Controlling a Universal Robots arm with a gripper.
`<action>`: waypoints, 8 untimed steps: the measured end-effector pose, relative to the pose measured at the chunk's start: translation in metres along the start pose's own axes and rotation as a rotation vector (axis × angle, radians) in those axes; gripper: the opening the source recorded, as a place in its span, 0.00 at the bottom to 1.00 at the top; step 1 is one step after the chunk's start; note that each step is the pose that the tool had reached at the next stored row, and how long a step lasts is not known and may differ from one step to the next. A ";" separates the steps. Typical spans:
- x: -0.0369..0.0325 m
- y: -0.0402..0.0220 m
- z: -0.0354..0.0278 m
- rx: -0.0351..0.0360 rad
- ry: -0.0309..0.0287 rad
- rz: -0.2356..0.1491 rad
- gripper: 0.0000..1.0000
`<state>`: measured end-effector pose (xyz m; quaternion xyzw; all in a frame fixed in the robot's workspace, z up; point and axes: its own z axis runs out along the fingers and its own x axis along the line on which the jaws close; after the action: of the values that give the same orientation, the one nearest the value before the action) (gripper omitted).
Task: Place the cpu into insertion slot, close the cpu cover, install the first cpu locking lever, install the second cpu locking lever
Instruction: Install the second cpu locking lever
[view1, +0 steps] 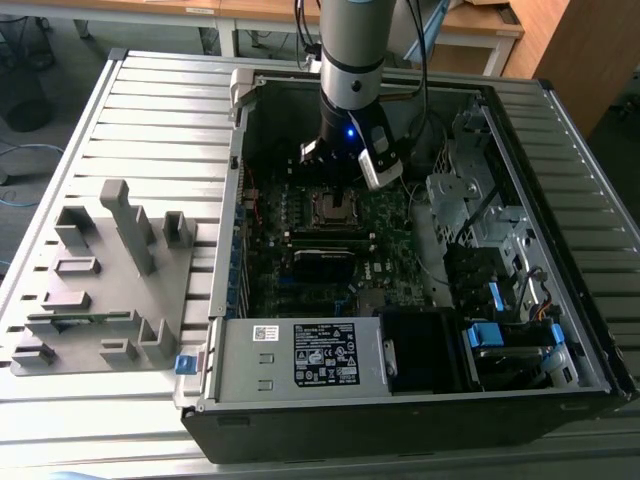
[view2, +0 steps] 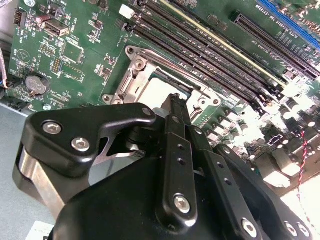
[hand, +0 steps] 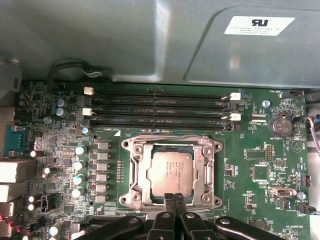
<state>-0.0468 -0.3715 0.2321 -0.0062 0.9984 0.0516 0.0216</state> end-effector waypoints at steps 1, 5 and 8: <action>0.0000 0.0001 -0.0003 0.0002 0.0001 0.000 0.11; -0.0001 0.0003 -0.0025 0.0000 0.0000 0.000 0.11; -0.0002 0.0003 -0.0028 -0.0004 -0.0002 0.000 0.11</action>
<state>-0.0468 -0.3715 0.2349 -0.0062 0.9984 0.0519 0.0217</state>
